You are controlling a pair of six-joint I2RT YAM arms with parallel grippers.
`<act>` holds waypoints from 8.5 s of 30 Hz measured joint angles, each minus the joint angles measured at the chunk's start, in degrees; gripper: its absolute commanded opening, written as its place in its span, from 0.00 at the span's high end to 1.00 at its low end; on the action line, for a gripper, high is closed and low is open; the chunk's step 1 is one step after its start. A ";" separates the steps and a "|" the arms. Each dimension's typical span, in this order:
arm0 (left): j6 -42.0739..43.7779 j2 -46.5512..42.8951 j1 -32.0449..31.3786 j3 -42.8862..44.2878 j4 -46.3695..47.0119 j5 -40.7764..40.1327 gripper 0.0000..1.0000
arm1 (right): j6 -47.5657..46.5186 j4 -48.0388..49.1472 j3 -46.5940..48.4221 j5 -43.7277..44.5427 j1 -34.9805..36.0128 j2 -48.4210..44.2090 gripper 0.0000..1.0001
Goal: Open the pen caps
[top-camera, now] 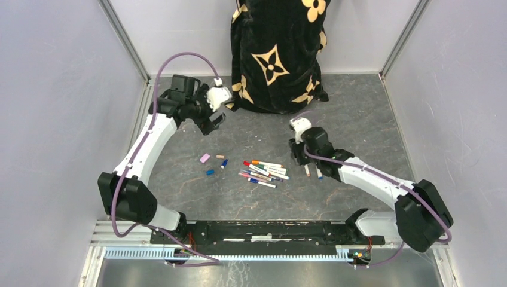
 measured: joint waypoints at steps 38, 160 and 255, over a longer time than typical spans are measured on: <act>-7.34 -2.62 8.92 3.28 -5.38 11.85 0.00 | -2.51 9.14 -3.34 2.01 34.32 12.13 0.73; 21.24 3.21 -5.51 -24.92 -1.18 6.45 0.97 | 7.02 -3.08 -0.33 -19.52 -8.26 -0.09 1.00; 13.68 -6.97 3.48 -8.52 -14.67 23.67 0.00 | -6.58 -3.58 21.20 -21.53 8.94 21.09 1.00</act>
